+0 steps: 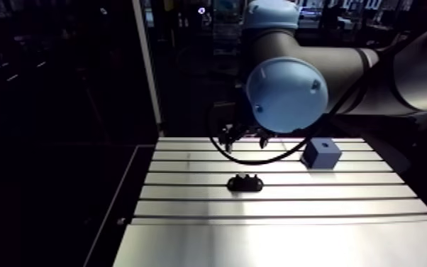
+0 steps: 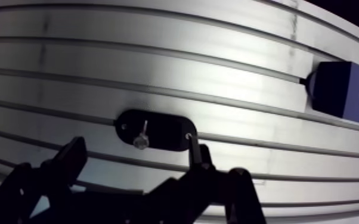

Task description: Pick up the M10 bolt and insert it into the hex recess until seated.

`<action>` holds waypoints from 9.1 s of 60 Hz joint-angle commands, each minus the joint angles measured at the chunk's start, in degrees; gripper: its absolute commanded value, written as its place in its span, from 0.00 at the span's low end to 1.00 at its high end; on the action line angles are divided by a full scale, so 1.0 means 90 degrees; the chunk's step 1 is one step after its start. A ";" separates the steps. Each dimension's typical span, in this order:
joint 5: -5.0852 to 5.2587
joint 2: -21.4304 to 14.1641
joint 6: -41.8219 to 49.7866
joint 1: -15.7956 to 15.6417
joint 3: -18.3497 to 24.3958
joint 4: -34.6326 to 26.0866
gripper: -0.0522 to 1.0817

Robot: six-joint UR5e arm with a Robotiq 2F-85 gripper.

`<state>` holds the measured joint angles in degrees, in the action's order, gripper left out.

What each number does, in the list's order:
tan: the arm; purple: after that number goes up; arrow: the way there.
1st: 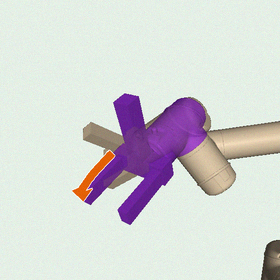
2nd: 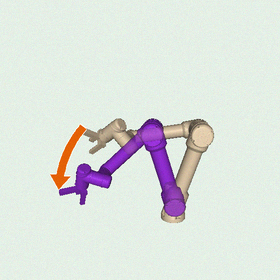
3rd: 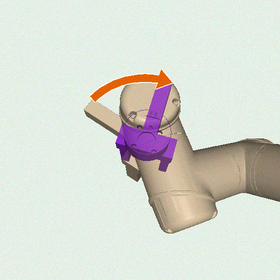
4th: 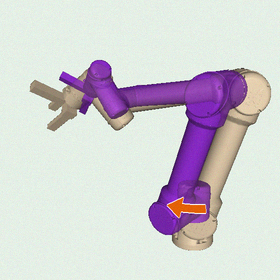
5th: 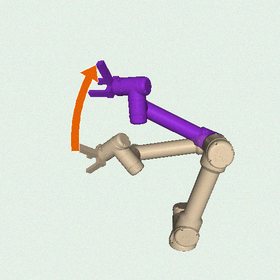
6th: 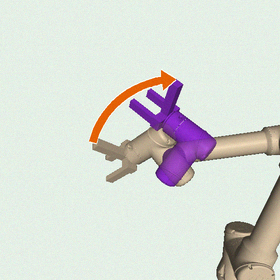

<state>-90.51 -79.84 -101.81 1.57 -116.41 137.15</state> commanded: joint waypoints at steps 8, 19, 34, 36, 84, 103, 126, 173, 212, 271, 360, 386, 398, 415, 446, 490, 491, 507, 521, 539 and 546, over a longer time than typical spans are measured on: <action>-0.0007 0.0135 0.0018 -0.0058 -0.0319 0.0454 0.26; -0.0046 0.0185 0.0028 -0.0048 -0.0427 0.0701 0.33; -0.0055 0.0194 0.0092 -0.0048 -0.0488 0.0791 0.34; -0.0064 0.0212 0.0125 -0.0048 -0.0489 0.0793 0.34; -0.0066 0.0458 0.0146 -0.0048 -0.0508 0.0812 0.41; -0.0066 0.0527 0.0146 -0.0048 -0.0498 0.0812 0.44; -0.0066 0.0606 0.0214 -0.0048 -0.0479 0.0900 0.48; -0.0076 0.0567 0.0204 -0.0048 -0.0528 0.0890 0.49; -0.0076 0.0566 0.0213 -0.0048 -0.0586 0.0900 0.52; -0.0076 0.0566 0.0214 -0.0048 -0.0577 0.0900 0.62; -0.0028 0.0330 0.0175 -0.0020 -0.0385 0.0779 0.74; -0.0085 -0.0296 -0.0377 0.0146 0.0737 -0.1335 0.80; -0.0095 -0.0483 -0.0911 0.0268 0.1093 -0.1927 0.81; -0.0095 -0.0692 -0.2156 0.0791 0.1590 -0.3059 0.81; -0.0075 -0.0226 -0.4147 0.1447 0.2500 -0.3671 0.81; -0.0211 0.1028 -0.4509 0.1979 0.3714 -0.3974 0.81; -0.0220 0.1059 -0.4422 0.2017 0.3737 -0.3974 0.81; -0.0419 0.1273 -0.3973 0.2080 0.3938 -0.3935 0.81; -0.0457 0.1367 -0.3784 0.2257 0.4053 -0.3945 0.81; -0.0465 0.1358 -0.3693 0.2400 0.3889 -0.3906 0.81; -0.0466 0.1367 -0.3739 0.2432 0.3897 -0.3906 0.81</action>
<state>-94.63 -67.64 -135.19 22.71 -81.12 101.92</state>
